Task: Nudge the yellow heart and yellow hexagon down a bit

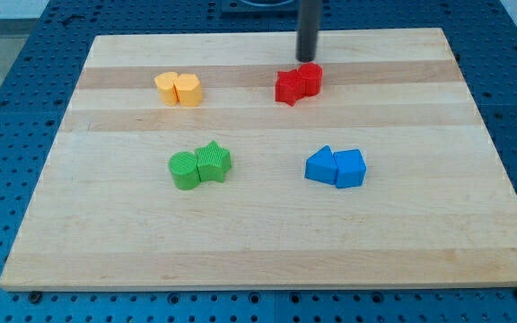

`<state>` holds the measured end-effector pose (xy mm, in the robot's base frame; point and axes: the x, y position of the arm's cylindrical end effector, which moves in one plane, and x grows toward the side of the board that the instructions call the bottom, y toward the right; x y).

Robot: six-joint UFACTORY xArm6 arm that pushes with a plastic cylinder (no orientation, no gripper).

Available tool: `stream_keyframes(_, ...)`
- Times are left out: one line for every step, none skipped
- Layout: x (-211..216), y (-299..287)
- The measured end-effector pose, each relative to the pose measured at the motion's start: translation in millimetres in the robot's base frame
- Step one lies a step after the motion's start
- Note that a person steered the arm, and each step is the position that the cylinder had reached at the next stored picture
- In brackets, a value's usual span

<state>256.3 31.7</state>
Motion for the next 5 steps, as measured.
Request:
stream_keyframes(39.1, -88.1)
stream_keyframes(39.8, -118.0)
stream_keyframes(41.3, -146.1)
stream_keyframes(43.8, -166.1)
stream_keyframes(51.3, -157.6)
